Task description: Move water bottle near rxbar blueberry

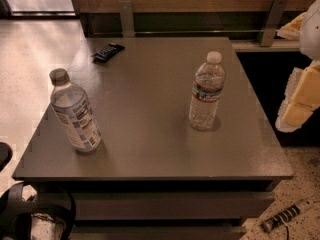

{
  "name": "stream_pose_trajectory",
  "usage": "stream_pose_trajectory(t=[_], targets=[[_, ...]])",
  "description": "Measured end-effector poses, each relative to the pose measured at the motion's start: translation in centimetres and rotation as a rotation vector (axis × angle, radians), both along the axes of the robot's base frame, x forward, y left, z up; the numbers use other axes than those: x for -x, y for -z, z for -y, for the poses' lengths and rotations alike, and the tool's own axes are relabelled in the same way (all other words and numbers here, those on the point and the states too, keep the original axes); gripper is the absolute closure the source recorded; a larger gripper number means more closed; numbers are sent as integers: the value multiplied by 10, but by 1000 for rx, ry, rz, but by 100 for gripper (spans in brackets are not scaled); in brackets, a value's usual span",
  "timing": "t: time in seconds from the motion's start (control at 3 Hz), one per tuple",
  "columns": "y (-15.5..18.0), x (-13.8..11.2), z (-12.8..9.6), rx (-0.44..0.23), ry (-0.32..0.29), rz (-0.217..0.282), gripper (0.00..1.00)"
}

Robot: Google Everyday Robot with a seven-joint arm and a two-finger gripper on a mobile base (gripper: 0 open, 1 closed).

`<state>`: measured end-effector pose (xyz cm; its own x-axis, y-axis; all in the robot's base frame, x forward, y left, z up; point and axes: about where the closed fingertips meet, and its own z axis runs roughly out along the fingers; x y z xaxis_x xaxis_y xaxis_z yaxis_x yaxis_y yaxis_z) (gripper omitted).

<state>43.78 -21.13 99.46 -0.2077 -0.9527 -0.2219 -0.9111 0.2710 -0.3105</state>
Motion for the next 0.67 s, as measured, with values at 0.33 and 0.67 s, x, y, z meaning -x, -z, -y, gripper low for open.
stream_pose_trajectory(t=[0.33, 0.67], targets=[[0, 0, 0, 0, 0, 0, 0], [0, 0, 0, 0, 0, 0, 0]])
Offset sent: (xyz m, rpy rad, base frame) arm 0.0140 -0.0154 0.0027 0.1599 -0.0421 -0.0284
